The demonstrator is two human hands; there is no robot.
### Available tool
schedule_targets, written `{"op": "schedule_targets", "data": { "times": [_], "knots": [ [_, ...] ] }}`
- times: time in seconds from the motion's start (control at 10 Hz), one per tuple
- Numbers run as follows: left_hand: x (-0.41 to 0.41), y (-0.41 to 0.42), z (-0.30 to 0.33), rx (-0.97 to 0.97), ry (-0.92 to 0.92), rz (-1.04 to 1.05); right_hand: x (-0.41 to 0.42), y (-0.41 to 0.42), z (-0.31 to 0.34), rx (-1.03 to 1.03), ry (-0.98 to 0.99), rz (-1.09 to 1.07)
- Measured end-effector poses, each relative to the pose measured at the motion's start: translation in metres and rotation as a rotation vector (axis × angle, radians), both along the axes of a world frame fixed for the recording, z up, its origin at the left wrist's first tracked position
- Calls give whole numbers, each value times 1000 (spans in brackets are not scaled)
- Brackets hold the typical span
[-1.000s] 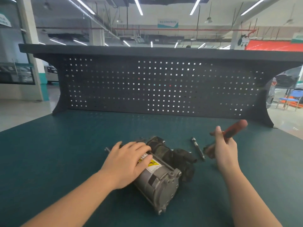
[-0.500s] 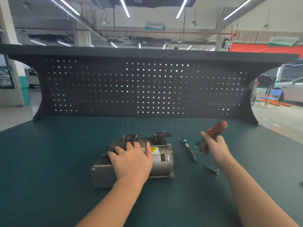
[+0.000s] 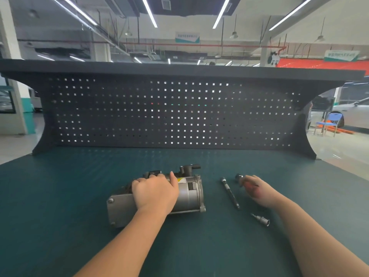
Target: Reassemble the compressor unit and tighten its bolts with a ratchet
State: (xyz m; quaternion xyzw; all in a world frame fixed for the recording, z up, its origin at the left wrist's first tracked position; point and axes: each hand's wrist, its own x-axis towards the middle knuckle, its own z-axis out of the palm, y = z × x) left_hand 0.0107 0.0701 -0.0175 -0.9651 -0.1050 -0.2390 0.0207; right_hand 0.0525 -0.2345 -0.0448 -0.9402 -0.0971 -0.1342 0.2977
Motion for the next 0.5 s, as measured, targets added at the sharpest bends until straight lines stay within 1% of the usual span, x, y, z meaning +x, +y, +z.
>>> {"op": "schedule_targets", "data": {
  "times": [0.1, 0.2, 0.3, 0.4, 0.5],
  "knots": [
    [-3, 0, -4, -3, 9, 3, -1, -3, -3, -48, 10, -5],
    [-9, 1, -12, -25, -5, -4, 2, 0, -3, -158, 75, -24],
    [-12, 2, -17, -31, -21, -25, 3, 7, -4, -292, 208, -98],
    [-11, 6, -14, -42, -17, -49, 1, 12, 1, -238, 187, -176],
    [-12, 8, -13, -44, 1, -87, -12, 18, 30, 131, -256, -157]
  ]
}}
